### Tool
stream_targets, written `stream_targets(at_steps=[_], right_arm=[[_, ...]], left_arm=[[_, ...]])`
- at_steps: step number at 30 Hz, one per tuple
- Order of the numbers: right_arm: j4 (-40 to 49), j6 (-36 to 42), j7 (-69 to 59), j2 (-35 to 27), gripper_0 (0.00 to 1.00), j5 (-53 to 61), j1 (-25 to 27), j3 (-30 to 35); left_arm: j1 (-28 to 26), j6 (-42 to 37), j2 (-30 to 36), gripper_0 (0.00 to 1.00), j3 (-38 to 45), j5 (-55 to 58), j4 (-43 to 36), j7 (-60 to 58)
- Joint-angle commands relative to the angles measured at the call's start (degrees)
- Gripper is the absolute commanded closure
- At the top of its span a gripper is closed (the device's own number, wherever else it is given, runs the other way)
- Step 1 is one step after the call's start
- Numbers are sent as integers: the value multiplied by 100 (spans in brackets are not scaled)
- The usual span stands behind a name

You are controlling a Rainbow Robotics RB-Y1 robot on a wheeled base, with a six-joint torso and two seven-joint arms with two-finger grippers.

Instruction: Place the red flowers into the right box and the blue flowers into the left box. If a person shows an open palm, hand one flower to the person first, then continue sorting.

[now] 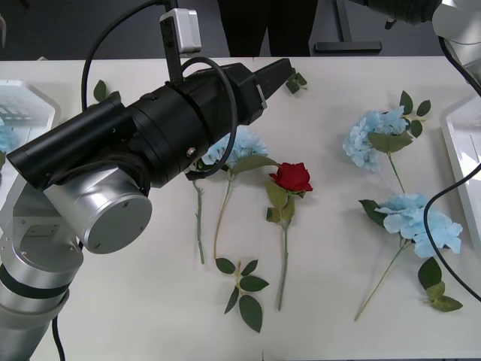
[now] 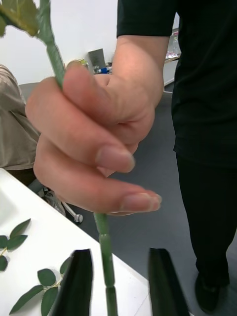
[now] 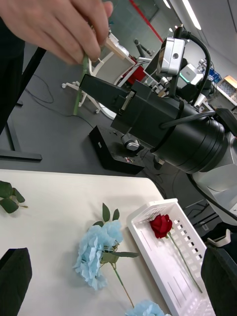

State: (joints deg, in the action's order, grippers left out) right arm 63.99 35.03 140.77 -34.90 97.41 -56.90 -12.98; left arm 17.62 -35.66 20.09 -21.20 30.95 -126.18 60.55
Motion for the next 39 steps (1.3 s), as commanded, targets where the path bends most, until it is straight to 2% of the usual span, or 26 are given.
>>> stream_targets(at_steps=[1,3,8,11,17,29,35,37,39], right_arm=[[61,-22,285,115,4,-47,-330,-3],[61,39,302,115,0,-47,-330,-3],[61,259,311,36,0,-38,-330,-3],[17,663,258,-96,0,-82,-330,-12],[-502,1955,30,-465,0,-310,-330,-73],[-238,3713,-1965,-1722,0,-1444,-286,-1163],[535,4091,-2607,-2381,0,-1963,382,-1163],[799,4073,-2756,-2592,0,-2095,654,-1163],[931,4091,-2739,-2715,0,-2270,848,-1163]], left_arm=[[233,94,-5,0,-95,-45,-82,132],[233,94,-5,0,-95,-45,-82,132],[233,94,-5,0,-95,-45,-82,132],[233,94,-5,0,-95,-45,-82,132],[233,94,-5,0,-95,-45,-82,132],[233,94,-5,0,-95,-45,-82,132],[242,85,118,0,-77,-10,-38,115],[259,-108,312,0,55,87,-152,79],[259,-724,523,0,301,368,-407,44]])
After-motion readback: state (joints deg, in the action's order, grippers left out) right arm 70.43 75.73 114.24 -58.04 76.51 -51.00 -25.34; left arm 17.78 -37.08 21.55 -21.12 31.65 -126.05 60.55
